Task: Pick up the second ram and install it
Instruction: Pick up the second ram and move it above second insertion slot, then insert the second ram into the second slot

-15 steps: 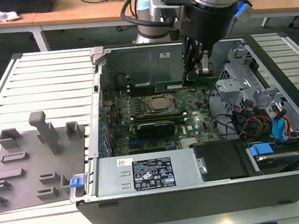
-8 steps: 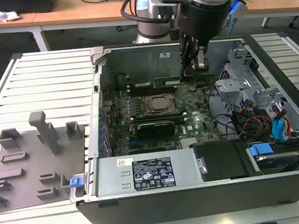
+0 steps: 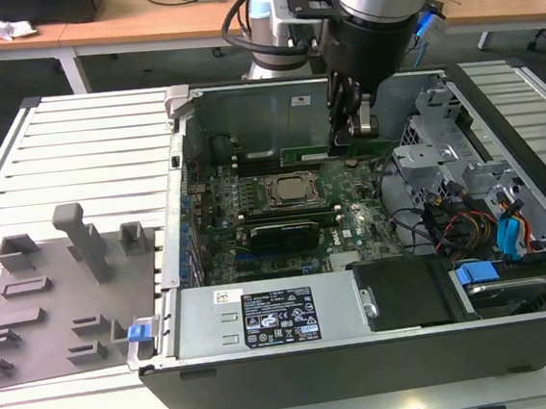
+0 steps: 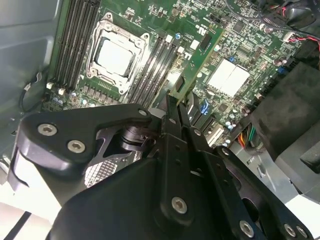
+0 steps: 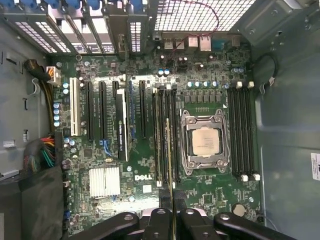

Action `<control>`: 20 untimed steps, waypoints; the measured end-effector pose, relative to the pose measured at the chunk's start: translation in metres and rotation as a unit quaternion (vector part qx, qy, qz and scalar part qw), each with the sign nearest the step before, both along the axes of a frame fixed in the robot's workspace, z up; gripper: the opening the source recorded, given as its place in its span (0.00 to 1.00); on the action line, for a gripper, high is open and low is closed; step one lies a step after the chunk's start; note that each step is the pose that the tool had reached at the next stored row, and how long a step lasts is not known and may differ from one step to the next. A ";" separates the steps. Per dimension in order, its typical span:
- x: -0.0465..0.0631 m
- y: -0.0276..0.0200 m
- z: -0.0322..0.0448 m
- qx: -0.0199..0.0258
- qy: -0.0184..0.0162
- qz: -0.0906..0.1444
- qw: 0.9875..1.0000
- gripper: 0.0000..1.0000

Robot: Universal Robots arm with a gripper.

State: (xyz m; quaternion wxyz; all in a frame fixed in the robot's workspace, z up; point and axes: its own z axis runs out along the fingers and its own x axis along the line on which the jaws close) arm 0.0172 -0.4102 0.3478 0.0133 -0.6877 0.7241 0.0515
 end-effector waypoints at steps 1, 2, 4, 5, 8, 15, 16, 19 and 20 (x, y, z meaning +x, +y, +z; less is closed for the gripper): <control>0.000 0.0000 -0.0023 0.000 0.000 0.000 1.000 0.13; 0.000 0.0000 -0.0025 0.000 0.000 0.000 1.000 0.13; 0.000 0.0000 -0.0027 0.000 0.000 0.000 1.000 0.13; 0.000 0.0000 -0.0027 0.000 0.000 0.000 1.000 0.13; 0.000 0.0000 -0.0028 0.000 0.000 0.000 1.000 0.13; -0.004 0.0001 -0.0038 0.000 0.000 0.000 1.000 0.13; -0.005 0.0001 -0.0045 0.001 0.000 0.000 1.000 0.13; -0.008 0.0001 -0.0074 0.001 0.000 0.000 1.000 0.13; -0.008 0.0001 -0.0085 0.001 0.000 0.000 1.000 0.13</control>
